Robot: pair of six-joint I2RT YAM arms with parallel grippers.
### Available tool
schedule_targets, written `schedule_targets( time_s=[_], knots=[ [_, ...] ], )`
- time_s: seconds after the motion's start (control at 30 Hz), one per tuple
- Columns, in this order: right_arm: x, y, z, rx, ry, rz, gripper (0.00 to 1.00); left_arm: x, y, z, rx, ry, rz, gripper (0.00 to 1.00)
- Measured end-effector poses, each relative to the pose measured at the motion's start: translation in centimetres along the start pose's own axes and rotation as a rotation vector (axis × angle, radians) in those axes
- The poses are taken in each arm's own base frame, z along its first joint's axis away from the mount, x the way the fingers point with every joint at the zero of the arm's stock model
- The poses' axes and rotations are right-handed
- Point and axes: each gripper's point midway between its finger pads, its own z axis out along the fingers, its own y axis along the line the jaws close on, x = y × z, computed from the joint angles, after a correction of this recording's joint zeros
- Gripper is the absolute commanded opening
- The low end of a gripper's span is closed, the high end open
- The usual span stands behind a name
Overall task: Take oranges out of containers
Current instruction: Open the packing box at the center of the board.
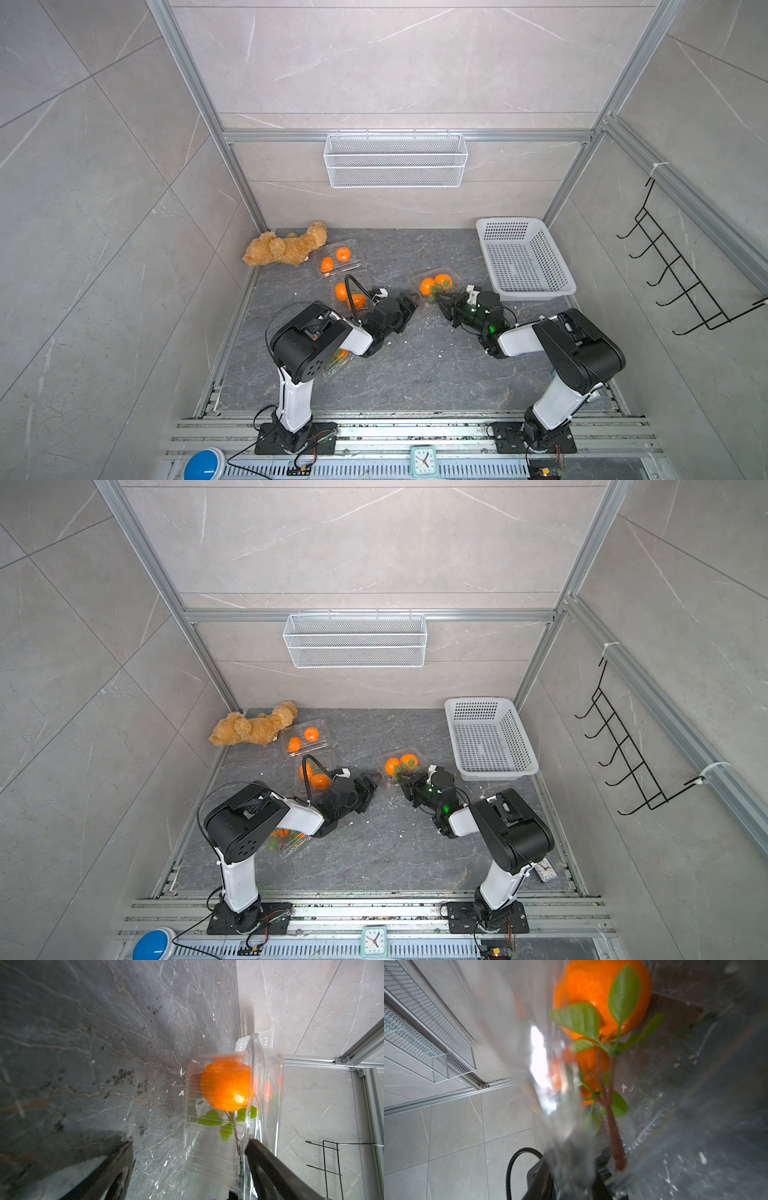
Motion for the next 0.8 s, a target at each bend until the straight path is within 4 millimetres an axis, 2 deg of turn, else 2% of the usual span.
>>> schedule_targets(
  time_s=[0.17, 0.3, 0.43, 0.63, 0.8],
  knots=[
    [0.4, 0.7, 0.3, -0.031, 0.020, -0.013, 0.31, 0.2, 0.0, 0.0, 0.001, 0.005, -0.002, 0.87],
    [2.8, 2.1, 1.0, -0.078, 0.108, -0.042, 0.33, 2.7, -0.6, 0.1, 0.017, 0.072, 0.015, 0.87],
    [3.7, 3.0, 1.1, -0.105, 0.144, -0.057, 0.33, 4.0, -0.4, 0.3, 0.015, 0.111, 0.022, 0.87],
    [3.9, 2.8, 1.1, -0.100, 0.153, -0.064, 0.36, 3.9, -0.2, 0.1, 0.018, 0.111, 0.021, 0.87],
    [4.0, 2.2, 1.1, -0.062, 0.160, -0.083, 0.40, 3.2, 0.2, -1.0, 0.002, 0.101, 0.022, 0.87]
  ],
)
